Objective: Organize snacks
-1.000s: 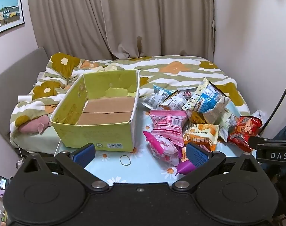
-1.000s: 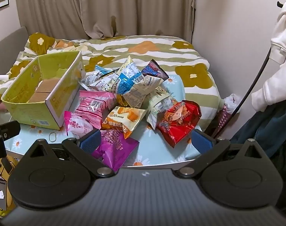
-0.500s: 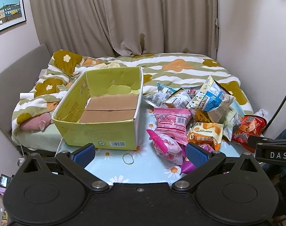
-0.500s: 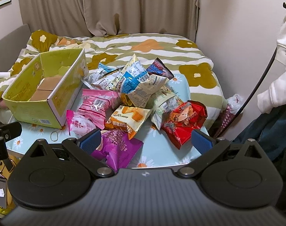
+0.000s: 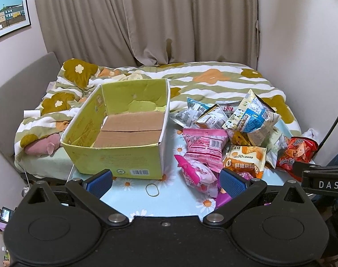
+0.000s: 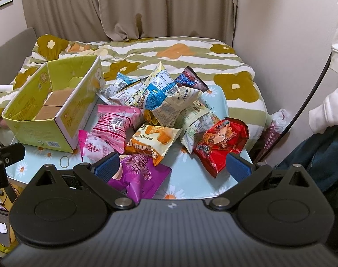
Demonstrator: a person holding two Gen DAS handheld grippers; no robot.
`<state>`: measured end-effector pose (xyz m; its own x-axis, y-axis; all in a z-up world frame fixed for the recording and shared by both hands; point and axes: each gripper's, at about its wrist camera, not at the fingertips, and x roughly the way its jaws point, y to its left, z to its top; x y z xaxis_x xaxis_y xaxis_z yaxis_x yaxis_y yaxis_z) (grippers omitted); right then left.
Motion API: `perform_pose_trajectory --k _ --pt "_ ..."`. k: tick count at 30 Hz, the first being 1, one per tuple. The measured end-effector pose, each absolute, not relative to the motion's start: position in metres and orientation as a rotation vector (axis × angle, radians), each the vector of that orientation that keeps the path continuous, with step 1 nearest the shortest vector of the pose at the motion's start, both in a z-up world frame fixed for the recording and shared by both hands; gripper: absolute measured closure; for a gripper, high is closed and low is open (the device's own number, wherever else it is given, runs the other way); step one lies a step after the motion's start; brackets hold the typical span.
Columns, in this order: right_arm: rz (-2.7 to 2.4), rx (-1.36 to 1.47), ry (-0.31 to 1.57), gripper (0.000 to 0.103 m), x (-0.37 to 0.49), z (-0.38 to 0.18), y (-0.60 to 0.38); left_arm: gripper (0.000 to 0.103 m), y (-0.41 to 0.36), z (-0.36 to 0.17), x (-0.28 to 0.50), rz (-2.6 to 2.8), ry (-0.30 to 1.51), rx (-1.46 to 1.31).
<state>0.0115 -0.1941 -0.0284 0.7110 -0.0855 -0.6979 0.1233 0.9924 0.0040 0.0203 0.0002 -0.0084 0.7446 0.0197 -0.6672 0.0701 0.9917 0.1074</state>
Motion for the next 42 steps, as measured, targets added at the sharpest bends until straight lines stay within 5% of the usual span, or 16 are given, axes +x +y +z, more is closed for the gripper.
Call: perform_pose_trajectory --k 42 --pt "-0.122 0.058 0.784 0.000 0.017 -0.032 -0.199 0.000 0.004 -0.014 0.030 -0.067 0.766 0.093"
